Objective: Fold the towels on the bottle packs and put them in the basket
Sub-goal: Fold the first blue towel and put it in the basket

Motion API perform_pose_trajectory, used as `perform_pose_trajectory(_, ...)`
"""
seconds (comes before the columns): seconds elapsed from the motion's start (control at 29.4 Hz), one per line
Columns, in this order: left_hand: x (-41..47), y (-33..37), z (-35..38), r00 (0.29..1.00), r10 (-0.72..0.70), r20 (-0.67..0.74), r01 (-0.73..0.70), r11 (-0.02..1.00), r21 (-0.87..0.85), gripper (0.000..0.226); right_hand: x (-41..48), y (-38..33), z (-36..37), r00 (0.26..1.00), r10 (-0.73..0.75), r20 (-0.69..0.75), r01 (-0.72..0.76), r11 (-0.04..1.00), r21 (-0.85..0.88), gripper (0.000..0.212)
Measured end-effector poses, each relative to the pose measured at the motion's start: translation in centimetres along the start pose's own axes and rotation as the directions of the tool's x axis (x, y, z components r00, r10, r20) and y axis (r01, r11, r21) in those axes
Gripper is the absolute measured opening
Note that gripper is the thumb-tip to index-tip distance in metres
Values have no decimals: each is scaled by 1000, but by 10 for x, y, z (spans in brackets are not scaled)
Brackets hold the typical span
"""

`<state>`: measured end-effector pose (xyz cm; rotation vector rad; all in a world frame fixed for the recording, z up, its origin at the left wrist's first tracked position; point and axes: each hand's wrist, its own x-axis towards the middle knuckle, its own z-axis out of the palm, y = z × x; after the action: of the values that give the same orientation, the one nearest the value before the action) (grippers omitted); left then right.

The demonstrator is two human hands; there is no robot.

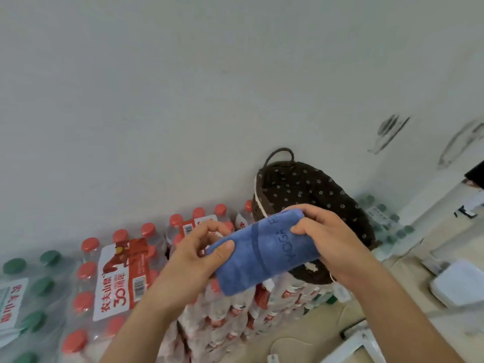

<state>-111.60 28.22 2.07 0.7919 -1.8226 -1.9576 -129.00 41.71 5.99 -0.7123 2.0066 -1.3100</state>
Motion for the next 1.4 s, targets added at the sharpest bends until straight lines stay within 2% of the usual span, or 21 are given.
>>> perform_pose_trajectory(0.1,54,19,51,983,182,-32,-167,948,273,17,43,3,-55,995,-45,-88,38,996,-77,30)
perform_pose_trajectory(0.17,95,26,78,960,280,-7,-242,840,486,19,78,9,-86,985,-97,-141,67,976,-208,26)
perform_pose_trajectory(0.24,134,26,98,947,320,33,-257,691,675,20,110,15,-105,986,-119,-116,57,898,-436,21)
perform_pose_trajectory(0.31,163,21,110,949,311,44,-215,541,813,21,138,25,-114,991,-127,-48,65,753,-654,21)
perform_pose_trajectory(0.44,196,18,122,944,319,84,-197,342,919,20,180,34,-124,985,-161,65,149,595,-790,21)
perform_pose_trajectory(0.54,208,17,126,963,248,102,-117,47,992,29,198,35,-121,959,-201,201,270,432,-861,20)
perform_pose_trajectory(0.61,211,13,130,974,184,135,-113,-127,986,35,207,37,-113,932,-194,307,355,311,-882,17)
perform_pose_trajectory(0.71,218,8,132,980,127,155,-119,-255,960,34,221,42,-98,909,-123,399,416,188,-890,12)
perform_pose_trajectory(0.85,229,7,137,985,92,147,-114,-295,949,27,233,50,-85,906,-144,397,408,51,-912,3)
perform_pose_trajectory(0.92,235,4,141,988,67,139,-112,-309,944,24,233,58,-81,890,-241,388,401,4,-916,4)
perform_pose_trajectory(0.99,240,1,143,990,39,137,-117,-325,938,22,229,61,-79,861,-336,383,398,-23,-917,17)
perform_pose_trajectory(1.06,243,-2,145,991,33,132,-115,-316,942,23,226,67,-82,834,-414,365,407,14,-913,25)
perform_pose_trajectory(1.16,248,-6,148,994,26,109,-98,-278,956,27,219,75,-83,851,-355,386,449,115,-886,24)
perform_pose_trajectory(1.23,251,-10,149,994,22,110,-100,-270,958,27,215,82,-82,865,-301,401,455,137,-880,34)
perform_pose_trajectory(1.4,247,-2,148,969,97,226,-195,-256,947,28,216,85,-79,895,-150,420,443,198,-874,53)
